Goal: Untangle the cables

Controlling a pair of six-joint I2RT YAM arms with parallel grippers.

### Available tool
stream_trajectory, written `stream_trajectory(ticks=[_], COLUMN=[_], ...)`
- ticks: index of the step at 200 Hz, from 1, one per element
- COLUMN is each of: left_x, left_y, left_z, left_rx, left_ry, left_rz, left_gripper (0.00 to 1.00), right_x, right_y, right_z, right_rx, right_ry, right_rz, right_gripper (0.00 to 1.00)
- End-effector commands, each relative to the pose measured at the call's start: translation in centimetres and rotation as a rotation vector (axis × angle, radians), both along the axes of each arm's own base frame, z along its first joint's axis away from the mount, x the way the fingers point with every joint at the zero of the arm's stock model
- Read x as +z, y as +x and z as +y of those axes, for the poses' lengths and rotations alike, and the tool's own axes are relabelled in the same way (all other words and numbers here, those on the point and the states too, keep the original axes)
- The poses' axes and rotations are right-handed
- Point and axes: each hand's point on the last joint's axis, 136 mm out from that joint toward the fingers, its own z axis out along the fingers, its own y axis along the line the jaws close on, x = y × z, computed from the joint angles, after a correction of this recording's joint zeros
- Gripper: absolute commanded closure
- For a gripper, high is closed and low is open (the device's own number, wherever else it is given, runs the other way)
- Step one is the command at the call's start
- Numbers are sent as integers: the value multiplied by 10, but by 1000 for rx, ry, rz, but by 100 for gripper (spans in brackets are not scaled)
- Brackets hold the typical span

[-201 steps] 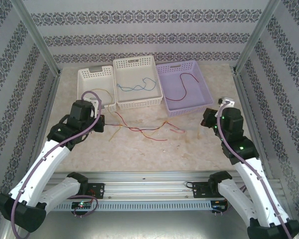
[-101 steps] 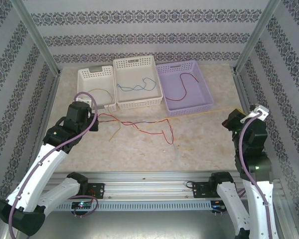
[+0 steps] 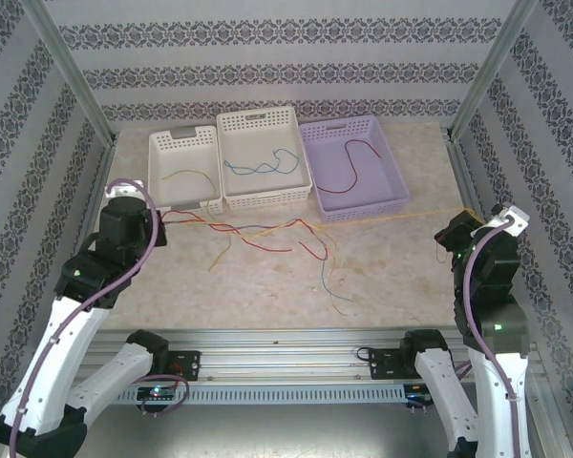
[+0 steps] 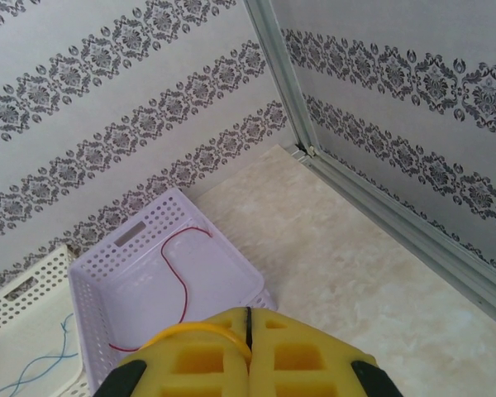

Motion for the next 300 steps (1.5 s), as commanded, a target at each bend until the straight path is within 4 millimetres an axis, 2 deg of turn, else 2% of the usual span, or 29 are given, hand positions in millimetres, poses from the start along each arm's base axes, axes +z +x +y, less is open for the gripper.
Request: stream_trajectory(ticks=[1, 23, 70, 91, 128, 164, 204, 212, 219, 250, 284, 300], left_x=[28, 51, 85, 94, 95, 95, 76, 71, 65, 39, 19, 12], left_y=[-24, -39, -59, -67, -73, -68, -54, -50, -45, -23, -5, 1], left_z=[30, 38, 54, 59, 65, 64, 54, 48, 41, 4, -32, -45], left_rx=[117, 139, 176, 190, 219, 216, 177, 156, 124, -7, -122, -162], left_ry=[41, 38, 102, 114, 139, 153, 146, 126, 100, -47, -196, -244], left_rz=[-73, -142, -201, -215, -231, -215, -155, -141, -128, -76, -22, 2], left_gripper=[100, 100, 100, 100, 100, 100, 100, 100, 100, 100, 100, 100], right_x=[9, 5, 4, 1, -2, -12, -28, -28, -29, -57, -82, -92], right_y=[-6, -4, -5, -5, -9, -11, -16, -11, 1, 47, 62, 64], right_z=[-12, -12, -16, -19, -25, -31, -38, -33, -20, 34, 68, 88], right_rx=[-70, -76, -94, -115, -153, -191, -245, -205, -120, 192, 332, 397], right_ry=[-1, 7, 9, 4, -3, 16, 74, 86, 101, 211, 189, 134], right_rz=[-31, -25, -21, -12, 2, 25, 40, 24, 9, 125, 195, 221], right_gripper=[100, 100, 100, 100, 100, 100, 100, 100, 100, 100, 100, 89])
